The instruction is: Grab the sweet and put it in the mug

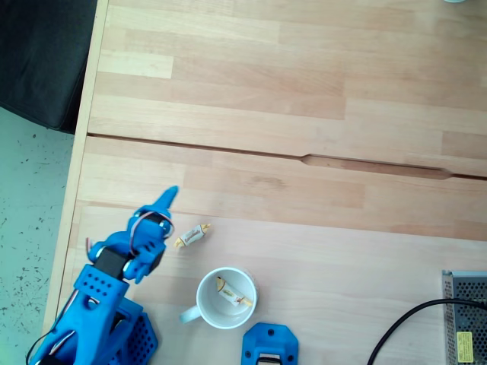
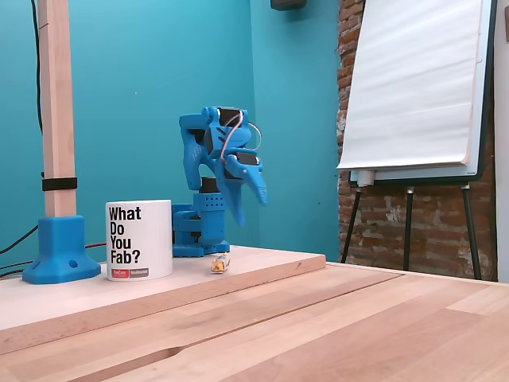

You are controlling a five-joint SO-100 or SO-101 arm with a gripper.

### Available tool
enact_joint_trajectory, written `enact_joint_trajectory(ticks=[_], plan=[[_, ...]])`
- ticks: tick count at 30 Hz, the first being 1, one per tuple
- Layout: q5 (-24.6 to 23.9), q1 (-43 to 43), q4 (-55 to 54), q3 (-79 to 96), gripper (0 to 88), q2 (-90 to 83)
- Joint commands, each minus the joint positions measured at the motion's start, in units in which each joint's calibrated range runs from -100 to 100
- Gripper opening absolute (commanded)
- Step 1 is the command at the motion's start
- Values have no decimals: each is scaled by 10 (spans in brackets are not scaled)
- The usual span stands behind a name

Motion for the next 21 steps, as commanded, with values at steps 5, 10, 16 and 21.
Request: enact_joint_trajectory(ticks=[5, 10, 16, 21], plan=[[59, 46, 0, -68, 362, 15], [138, 53, 1, -65, 363, 18], [177, 53, 1, -39, 354, 16], [234, 55, 0, -17, 353, 15]])
